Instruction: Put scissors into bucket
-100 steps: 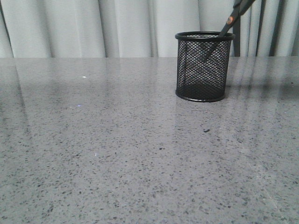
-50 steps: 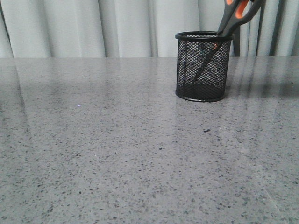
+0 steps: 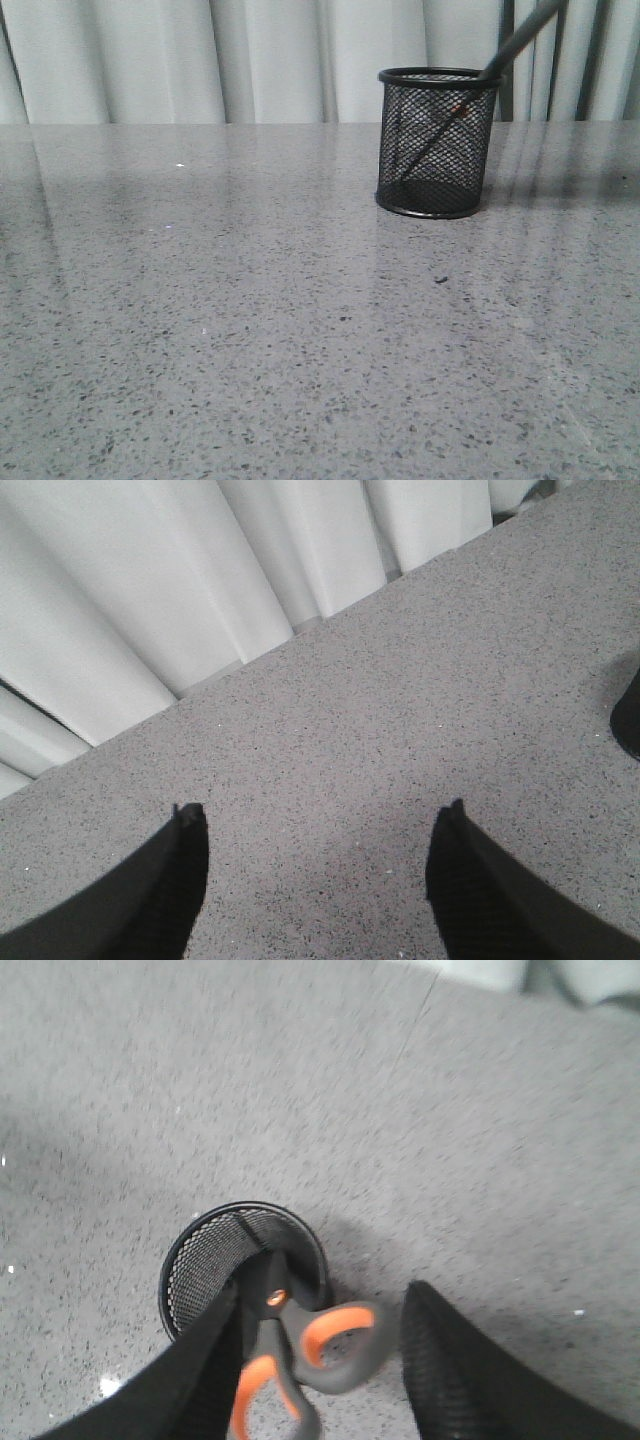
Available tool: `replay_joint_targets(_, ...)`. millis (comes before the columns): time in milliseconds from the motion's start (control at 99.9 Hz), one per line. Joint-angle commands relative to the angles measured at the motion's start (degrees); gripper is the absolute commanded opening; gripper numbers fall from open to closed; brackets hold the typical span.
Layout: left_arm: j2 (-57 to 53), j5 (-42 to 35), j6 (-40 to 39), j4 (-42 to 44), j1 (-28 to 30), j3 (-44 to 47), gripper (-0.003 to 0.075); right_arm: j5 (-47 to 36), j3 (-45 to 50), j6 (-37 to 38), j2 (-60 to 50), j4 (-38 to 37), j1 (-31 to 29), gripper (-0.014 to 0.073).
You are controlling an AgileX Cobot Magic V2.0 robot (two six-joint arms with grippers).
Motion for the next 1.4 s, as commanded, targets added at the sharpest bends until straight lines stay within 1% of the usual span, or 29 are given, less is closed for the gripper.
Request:
replay_joint_targets(0,-1.4,-3.5,-0.2,-0.6,0.1,-1.6,0.0403,-3.3,-2.1,-0.7,-4.3,0.7,-0.9,0.0299)
replay_joint_targets(40,-1.4,-3.5,-0.2,-0.6,0.1,-1.6,0.0368,-3.8,-2.1,-0.7,-5.3,0.8,-0.9,0.0253)
replay_joint_targets(80,-1.4,-3.5,-0.2,-0.7,0.1,-1.6,0.0309,-4.3,-2.0,-0.7,-6.1,0.8,-0.9,0.0202)
replay_joint_targets(110,-1.4,-3.5,-0.2,-0.7,0.1,-1.5,0.0260,-5.2,-1.5,-0.7,-7.1,1.1,-0.9,0.0141)
replay_joint_targets(150,-1.4,-3.5,-0.2,-0.9,0.1,-1.4,0.0175,-7.2,-0.3,-0.7,-8.3,1.6,-0.9,0.0072)
replay_joint_targets(160,-1.4,-3.5,-0.2,-0.9,0.1,-1.4,0.0144,-7.6,0.0,-0.7,-8.7,1.8,-0.9,0.0043)
replay_joint_targets(180,-1.4,-3.4,-0.2,-1.0,0.1,-1.4,0.0113,-8.9,0.9,-0.7,-9.6,2.0,-0.9,0.0001)
replay_joint_targets(190,-1.4,-3.4,-0.2,-1.0,0.1,-1.4,0.0081,-9.3,1.2,-0.7,-9.8,2.2,-0.9,-0.0013)
replay_joint_targets(200,-1.4,-3.4,-0.2,-1.2,0.1,-1.4,0.0064,-10.2,1.9,-0.7,-10.1,2.3,-0.9,-0.0041)
replay_joint_targets(230,-1.4,-3.4,-0.2,-1.5,0.1,-1.3,-0.0015,-12.2,3.5,-0.7,-11.6,2.7,-0.9,-0.0076)
replay_joint_targets(240,-1.5,-3.4,-0.2,-1.7,0.1,-1.3,-0.0022,-12.8,4.0,-0.7,-11.9,2.8,-0.9,-0.0074)
replay_joint_targets(340,-3.2,-6.4,-0.6,-3.5,0.1,0.8,-0.0021,-22.4,12.6,-0.7,-17.0,4.1,-0.9,-0.0068)
replay_joint_targets(441,-6.8,-13.5,-1.9,-3.7,0.1,6.2,-0.0021,-32.0,22.0,-1.9,-23.1,4.1,-0.6,-0.0069)
replay_joint_targets(571,-14.2,-27.7,-2.2,-3.7,0.1,18.8,-0.0021,-43.8,34.5,-3.7,-30.5,4.1,-0.6,-0.0069)
replay_joint_targets(711,-23.7,-44.4,-2.2,-3.7,0.1,36.0,-0.0021,-52.0,45.7,-3.8,-38.0,4.1,-0.6,-0.0069)
replay_joint_targets(771,-27.7,-51.3,-2.2,-3.7,0.1,42.9,-0.0021,-53.8,49.5,-3.8,-40.9,4.1,-0.6,-0.0069)
replay_joint_targets(841,-32.6,-57.7,-2.2,-4.3,0.1,51.0,-0.0021,-55.5,53.7,-3.8,-44.0,4.1,-0.6,-0.0069)
replay_joint_targets(891,-36.2,-61.5,-2.2,-4.7,0.1,56.9,-0.0021,-56.8,56.6,-3.8,-46.0,4.1,-0.6,-0.0069)
replay_joint_targets(1031,-43.6,-69.3,-2.2,-5.3,0.1,69.1,-0.0021,-60.2,63.7,-3.8,-51.6,4.1,-0.6,-0.0069)
replay_joint_targets(1181,-48.6,-73.2,-2.2,-6.3,0.1,77.4,-0.0020,-61.1,69.1,-3.8,-56.2,4.1,-0.6,-0.0069)
replay_joint_targets(1302,-50.8,-74.4,-2.2,-8.5,0.1,80.2,-0.0020,-61.0,71.2,-3.8,-57.6,4.1,-0.6,-0.0069)
replay_joint_targets(1392,-50.9,-76.0,-2.2,-8.5,0.1,80.8,-0.0020,-61.0,71.6,-3.8,-57.6,4.1,-0.6,-0.0069)
